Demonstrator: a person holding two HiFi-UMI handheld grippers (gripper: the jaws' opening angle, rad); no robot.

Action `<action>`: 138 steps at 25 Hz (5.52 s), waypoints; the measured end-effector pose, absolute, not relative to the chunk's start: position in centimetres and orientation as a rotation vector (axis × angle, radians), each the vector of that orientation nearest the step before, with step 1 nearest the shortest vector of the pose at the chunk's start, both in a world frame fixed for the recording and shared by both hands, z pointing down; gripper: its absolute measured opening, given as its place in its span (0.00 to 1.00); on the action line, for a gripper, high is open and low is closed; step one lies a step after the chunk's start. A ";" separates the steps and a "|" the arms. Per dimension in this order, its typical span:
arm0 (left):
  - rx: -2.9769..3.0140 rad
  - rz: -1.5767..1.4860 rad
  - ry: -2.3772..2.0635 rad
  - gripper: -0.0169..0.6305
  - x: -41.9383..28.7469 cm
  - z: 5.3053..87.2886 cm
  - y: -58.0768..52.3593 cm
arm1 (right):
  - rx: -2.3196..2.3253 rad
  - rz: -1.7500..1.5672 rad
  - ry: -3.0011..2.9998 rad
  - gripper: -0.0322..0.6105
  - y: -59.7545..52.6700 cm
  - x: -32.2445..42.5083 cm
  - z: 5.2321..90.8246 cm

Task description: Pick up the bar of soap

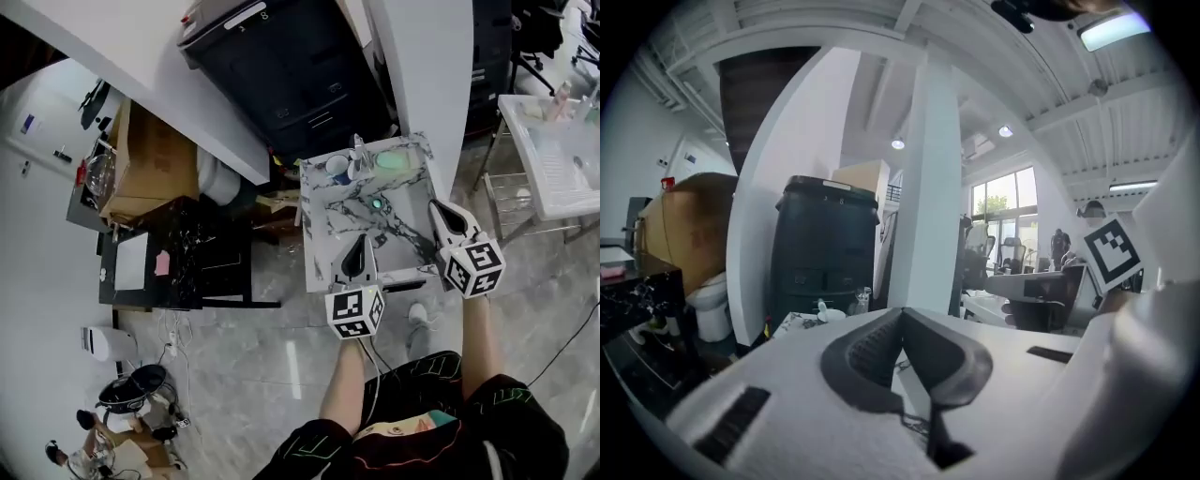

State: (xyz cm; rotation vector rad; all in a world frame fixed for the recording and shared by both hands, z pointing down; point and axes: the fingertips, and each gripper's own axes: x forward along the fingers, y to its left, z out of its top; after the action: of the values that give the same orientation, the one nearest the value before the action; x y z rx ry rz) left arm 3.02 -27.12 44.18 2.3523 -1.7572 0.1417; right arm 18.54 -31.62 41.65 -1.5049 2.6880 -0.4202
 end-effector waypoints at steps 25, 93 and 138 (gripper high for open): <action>2.256 0.157 -1.743 0.04 3.4 48.2 -39.3 | -1.469 -0.485 2.850 0.06 -43.4 18.6 47.6; 2.199 0.241 -1.428 0.04 -0.7 57.3 -40.0 | -0.859 -1.109 4.216 0.46 -55.9 8.9 68.9; 2.204 0.121 -1.658 0.04 2.0 50.8 -38.0 | -1.385 -0.644 3.103 0.44 -47.5 12.8 48.9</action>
State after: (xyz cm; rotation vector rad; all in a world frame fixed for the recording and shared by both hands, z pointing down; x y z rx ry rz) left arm 1.95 -38.01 50.77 2.2042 -1.6576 0.1209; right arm 12.80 -47.45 48.88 -1.3846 3.1029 -0.6439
